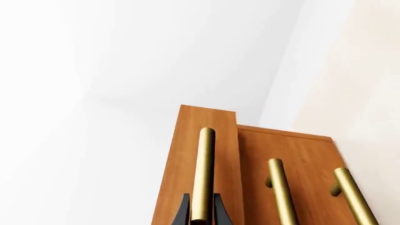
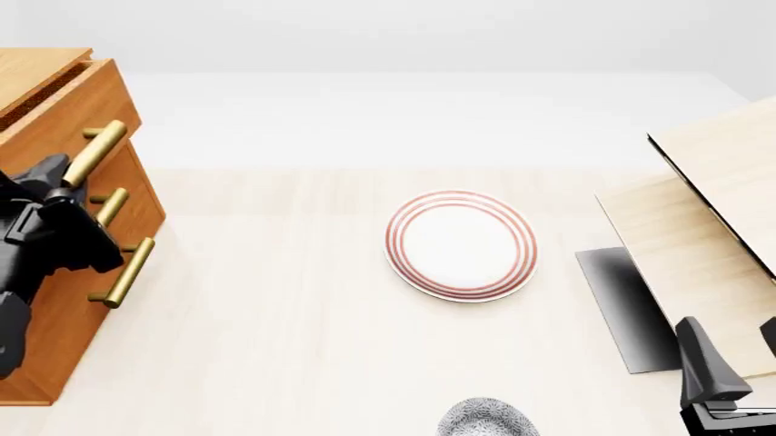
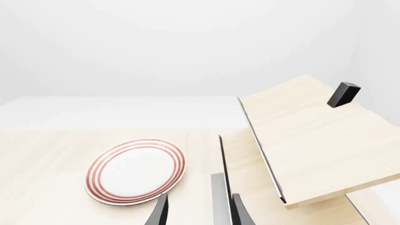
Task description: Open the top drawer of the cabinet and put the bowl in it.
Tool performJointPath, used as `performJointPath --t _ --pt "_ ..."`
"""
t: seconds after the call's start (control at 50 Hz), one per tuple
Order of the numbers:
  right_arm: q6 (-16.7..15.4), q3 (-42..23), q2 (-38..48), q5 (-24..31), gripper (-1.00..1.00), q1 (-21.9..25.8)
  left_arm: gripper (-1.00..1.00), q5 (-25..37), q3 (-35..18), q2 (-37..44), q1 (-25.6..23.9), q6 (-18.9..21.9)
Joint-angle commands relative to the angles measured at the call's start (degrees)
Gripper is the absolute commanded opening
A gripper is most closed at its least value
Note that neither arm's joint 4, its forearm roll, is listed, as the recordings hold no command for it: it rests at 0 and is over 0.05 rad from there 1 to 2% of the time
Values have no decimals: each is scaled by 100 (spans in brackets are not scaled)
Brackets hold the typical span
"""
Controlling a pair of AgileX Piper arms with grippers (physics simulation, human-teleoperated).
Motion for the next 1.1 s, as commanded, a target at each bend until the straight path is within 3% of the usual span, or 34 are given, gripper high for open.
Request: performJointPath --t 0.02,0.36,0.72,0.92,1.1 --pt "-1 4 -9 2 100 -2 -100 94 -172 -191 -317 64" --pt "1 4 -7 2 100 -1 -100 111 -163 -249 -599 179" --pt "0 4 -9 2 100 -1 -100 -141 -328 232 -1018 237" --pt "-1 4 -8 2 100 -2 -100 -281 -155 294 -1104 270" --pt "-1 4 -8 2 100 -2 -100 -99 -182 120 -1207 252"
